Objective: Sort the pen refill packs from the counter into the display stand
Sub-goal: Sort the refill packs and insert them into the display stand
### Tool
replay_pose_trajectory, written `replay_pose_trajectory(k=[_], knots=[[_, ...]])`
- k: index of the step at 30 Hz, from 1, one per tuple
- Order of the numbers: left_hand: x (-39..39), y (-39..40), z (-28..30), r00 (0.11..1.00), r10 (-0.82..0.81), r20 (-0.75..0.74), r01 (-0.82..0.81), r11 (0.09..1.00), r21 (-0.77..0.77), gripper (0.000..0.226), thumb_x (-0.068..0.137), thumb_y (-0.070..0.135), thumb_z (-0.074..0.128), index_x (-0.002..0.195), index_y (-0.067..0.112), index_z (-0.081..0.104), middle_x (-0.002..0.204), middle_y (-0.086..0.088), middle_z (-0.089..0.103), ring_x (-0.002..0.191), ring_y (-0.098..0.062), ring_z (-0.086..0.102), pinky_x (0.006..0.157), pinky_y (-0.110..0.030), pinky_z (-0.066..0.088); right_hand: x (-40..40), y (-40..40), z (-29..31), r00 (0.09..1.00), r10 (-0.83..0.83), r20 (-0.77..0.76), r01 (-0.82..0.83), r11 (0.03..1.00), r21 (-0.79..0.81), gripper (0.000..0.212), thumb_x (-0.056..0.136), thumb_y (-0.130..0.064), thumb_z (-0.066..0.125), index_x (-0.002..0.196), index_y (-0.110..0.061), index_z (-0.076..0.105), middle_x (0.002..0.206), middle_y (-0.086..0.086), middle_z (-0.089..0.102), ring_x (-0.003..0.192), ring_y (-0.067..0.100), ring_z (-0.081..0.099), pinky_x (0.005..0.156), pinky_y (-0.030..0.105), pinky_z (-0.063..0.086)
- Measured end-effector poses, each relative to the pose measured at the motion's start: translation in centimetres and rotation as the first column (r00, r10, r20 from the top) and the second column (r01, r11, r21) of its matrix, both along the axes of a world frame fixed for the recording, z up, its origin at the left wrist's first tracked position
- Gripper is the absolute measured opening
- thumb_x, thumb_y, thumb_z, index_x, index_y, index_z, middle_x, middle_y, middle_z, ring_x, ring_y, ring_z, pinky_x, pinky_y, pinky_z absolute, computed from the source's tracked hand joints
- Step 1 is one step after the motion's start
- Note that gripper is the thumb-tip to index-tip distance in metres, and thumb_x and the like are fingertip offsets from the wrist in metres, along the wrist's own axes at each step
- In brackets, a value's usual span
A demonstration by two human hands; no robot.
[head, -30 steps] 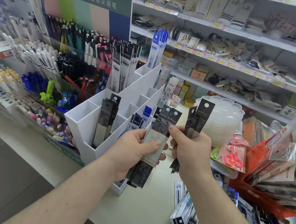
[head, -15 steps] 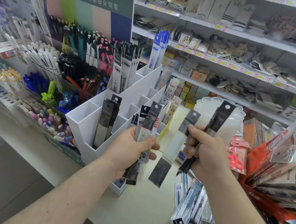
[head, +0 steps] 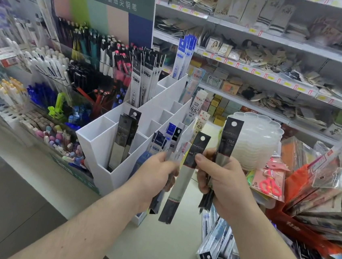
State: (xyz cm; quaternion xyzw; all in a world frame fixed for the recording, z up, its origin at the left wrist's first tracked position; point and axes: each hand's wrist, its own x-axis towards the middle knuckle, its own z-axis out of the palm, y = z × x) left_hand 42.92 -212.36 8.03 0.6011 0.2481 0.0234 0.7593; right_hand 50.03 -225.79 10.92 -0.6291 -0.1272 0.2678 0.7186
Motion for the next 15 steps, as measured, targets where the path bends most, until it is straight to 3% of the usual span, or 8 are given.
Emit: replay_pose_trajectory(k=[2, 4, 6, 9, 12, 15], knots=[[-0.1, -0.2, -0.1, 0.999, -0.039, 0.001, 0.039, 0.993, 0.116, 0.014, 0.099, 0.021, 0.057, 0.108, 0.024, 0.067, 0.097, -0.008, 0.075, 0.094, -0.030, 0.069, 0.085, -0.048, 0.056, 0.1, 0.1, 0.0, 0.999, 0.030, 0.034, -0.029, 0.999, -0.018, 0.020, 0.092, -0.001, 0.063, 0.075, -0.012, 0.062, 0.055, 0.007, 0.046, 0.046, 0.017, 0.041, 0.044, 0.026, 0.029], [-0.2, -0.2, -0.2, 0.999, -0.036, 0.025, 0.026, 0.942, 0.334, 0.020, 0.099, 0.021, 0.056, 0.111, 0.035, 0.065, 0.099, 0.007, 0.074, 0.098, -0.018, 0.067, 0.094, -0.043, 0.055, 0.3, 0.4, -0.3, 0.998, 0.032, 0.056, -0.030, 0.999, -0.045, 0.015, 0.091, -0.001, 0.064, 0.079, -0.009, 0.062, 0.055, 0.006, 0.049, 0.048, 0.016, 0.043, 0.045, 0.026, 0.031], [-0.2, -0.2, -0.5, 0.996, -0.042, 0.084, -0.013, 0.827, 0.562, 0.028, 0.098, 0.019, 0.054, 0.116, 0.039, 0.062, 0.106, 0.014, 0.070, 0.105, -0.007, 0.062, 0.095, -0.035, 0.052, 0.3, 0.8, -0.7, 0.998, 0.002, 0.061, 0.002, 0.997, -0.072, 0.015, 0.091, 0.000, 0.065, 0.078, -0.008, 0.064, 0.057, 0.007, 0.051, 0.049, 0.017, 0.044, 0.045, 0.026, 0.031], [-0.3, 0.0, -1.2, 0.993, -0.071, 0.093, -0.034, 0.588, 0.808, 0.040, 0.097, 0.014, 0.052, 0.132, 0.032, 0.056, 0.115, 0.009, 0.061, 0.107, -0.013, 0.055, 0.089, -0.030, 0.047, 0.2, 1.0, -1.0, 0.996, -0.037, 0.083, 0.046, 0.994, -0.099, 0.016, 0.089, -0.001, 0.067, 0.076, -0.009, 0.066, 0.060, 0.010, 0.053, 0.050, 0.018, 0.046, 0.045, 0.026, 0.032], [-0.4, 0.1, -1.7, 0.994, -0.055, 0.091, -0.058, 0.438, 0.897, 0.045, 0.094, 0.012, 0.053, 0.136, 0.027, 0.052, 0.111, 0.003, 0.056, 0.102, -0.021, 0.055, 0.081, -0.033, 0.044, -0.2, 1.2, -1.2, 0.991, -0.052, 0.120, 0.065, 0.992, -0.108, 0.017, 0.089, 0.000, 0.067, 0.075, -0.009, 0.068, 0.061, 0.008, 0.059, 0.049, 0.017, 0.050, 0.043, 0.025, 0.034], [-0.3, -0.1, -1.6, 0.996, -0.048, 0.070, -0.044, 0.416, 0.908, 0.049, 0.092, 0.010, 0.053, 0.139, 0.025, 0.050, 0.117, 0.000, 0.056, 0.103, -0.026, 0.057, 0.085, -0.040, 0.047, -0.6, 1.6, -1.5, 0.977, -0.140, 0.163, 0.159, 0.982, -0.106, 0.019, 0.088, 0.001, 0.068, 0.071, -0.007, 0.068, 0.053, 0.002, 0.058, 0.044, 0.015, 0.049, 0.041, 0.021, 0.036]])
